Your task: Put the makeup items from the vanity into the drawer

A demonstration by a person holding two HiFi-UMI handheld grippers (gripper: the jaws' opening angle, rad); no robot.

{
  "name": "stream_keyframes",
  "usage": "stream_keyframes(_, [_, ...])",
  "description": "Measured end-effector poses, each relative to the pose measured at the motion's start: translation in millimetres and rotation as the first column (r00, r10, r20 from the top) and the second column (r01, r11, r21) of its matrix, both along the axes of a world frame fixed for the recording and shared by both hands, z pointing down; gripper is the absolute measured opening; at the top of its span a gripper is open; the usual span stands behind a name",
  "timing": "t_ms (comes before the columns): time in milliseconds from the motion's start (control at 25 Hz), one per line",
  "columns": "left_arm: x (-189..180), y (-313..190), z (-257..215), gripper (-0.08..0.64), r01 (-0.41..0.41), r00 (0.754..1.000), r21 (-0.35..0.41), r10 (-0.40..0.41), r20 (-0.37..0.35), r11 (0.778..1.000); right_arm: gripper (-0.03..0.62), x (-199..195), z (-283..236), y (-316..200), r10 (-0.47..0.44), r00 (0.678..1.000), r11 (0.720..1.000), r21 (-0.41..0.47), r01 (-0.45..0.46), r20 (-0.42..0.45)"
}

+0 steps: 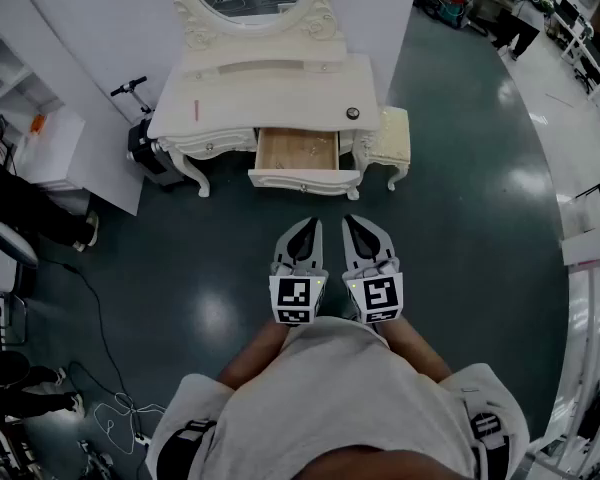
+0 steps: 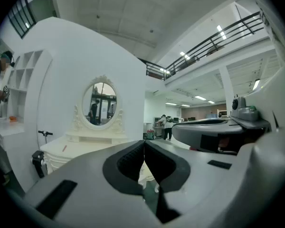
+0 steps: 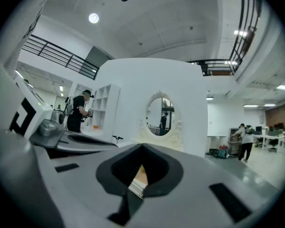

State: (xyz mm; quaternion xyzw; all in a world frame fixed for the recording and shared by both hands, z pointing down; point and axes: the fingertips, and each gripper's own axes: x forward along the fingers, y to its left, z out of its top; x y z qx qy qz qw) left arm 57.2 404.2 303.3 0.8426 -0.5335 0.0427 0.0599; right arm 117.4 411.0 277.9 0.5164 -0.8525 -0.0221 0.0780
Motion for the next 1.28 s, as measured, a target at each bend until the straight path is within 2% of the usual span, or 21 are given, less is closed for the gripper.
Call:
stream_keyframes(160, [-6, 0, -3, 0.006, -0.012, 1.000, 0.012, 0.012, 0.001, 1.000, 0.015, -11, -3, 0, -0.006, 1.000, 1.000, 0.014, 0.006, 0.002])
stream_keyframes(600, [-32, 9, 9, 0.006, -0.053, 0.999, -0.035, 0.053, -0.005, 0.998, 0.015, -46, 5, 4, 0.008, 1.000, 1.000, 0.002, -0.008, 0.002])
stream_keyframes(800, [-60, 10, 24, 0.006, -0.043, 0.999, -0.077, 0.044, 0.004, 0.996, 0.015, -61, 23, -1, 0.046, 0.999, 0.998, -0.044, -0.047, -0.010])
stream_keyframes(1040, [-105, 3, 37, 0.006, -0.013, 1.000, -0.103, 0.013, -0.007, 0.995, 0.015, -96, 32, -8, 0.043, 0.999, 0.997, -0.062, -0.043, -0.004])
stream_keyframes(1280, [-116, -2, 47, 0.006, -0.010, 1.000, -0.121, 0.008, -0.022, 0.993, 0.015, -109, 39, -14, 0.038, 0.999, 0.996, -0.080, -0.039, -0.020])
